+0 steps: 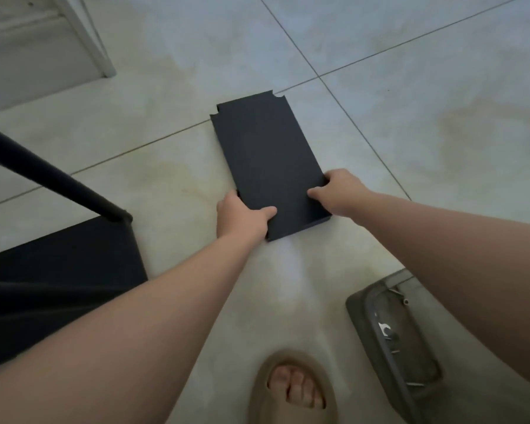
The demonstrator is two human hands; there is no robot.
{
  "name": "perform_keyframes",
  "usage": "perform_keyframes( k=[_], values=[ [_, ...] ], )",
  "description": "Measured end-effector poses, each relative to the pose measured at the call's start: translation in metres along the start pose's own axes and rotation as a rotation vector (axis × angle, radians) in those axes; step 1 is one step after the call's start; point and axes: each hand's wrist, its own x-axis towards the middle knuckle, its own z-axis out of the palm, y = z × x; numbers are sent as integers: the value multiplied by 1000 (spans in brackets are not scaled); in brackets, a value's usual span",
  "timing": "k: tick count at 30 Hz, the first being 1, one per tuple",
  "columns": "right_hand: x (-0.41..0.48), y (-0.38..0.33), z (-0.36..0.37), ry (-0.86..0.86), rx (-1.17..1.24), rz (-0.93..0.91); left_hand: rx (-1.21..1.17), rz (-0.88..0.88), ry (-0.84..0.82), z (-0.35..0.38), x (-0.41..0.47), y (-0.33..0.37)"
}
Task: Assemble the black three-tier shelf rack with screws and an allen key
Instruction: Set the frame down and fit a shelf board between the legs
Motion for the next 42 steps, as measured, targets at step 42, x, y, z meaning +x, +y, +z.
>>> perform_keyframes(
  k=[42],
  values=[
    [-471, -124, -306, -140, 1076, -547, 160, 835, 5, -336, -455, 314]
  ],
)
